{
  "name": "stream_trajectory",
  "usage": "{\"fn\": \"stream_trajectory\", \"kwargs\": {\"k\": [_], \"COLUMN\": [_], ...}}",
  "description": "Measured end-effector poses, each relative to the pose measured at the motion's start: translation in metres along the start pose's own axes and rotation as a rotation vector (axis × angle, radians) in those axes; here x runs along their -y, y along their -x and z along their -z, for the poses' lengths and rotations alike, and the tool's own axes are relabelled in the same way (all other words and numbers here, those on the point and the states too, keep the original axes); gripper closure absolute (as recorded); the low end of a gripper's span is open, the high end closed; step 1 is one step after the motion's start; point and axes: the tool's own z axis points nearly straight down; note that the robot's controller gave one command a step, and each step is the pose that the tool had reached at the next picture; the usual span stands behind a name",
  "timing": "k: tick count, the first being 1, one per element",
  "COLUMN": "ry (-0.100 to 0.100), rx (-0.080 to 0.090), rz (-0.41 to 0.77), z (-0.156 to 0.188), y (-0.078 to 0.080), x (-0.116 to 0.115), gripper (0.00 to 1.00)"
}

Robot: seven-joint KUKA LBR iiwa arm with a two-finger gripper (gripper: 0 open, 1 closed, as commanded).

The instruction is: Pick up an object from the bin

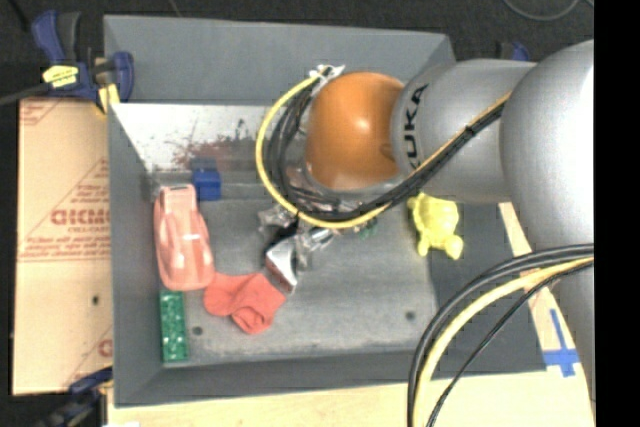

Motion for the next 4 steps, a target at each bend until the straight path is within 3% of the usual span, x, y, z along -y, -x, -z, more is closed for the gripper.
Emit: {"fn": "stream_trajectory", "kwargs": {"k": [4], "ry": [0.002], "rx": [-0.001], "rz": [-0.008], "z": [0.0001], "y": [0.0001], "x": [0.0001], "gripper": [1.0]}}
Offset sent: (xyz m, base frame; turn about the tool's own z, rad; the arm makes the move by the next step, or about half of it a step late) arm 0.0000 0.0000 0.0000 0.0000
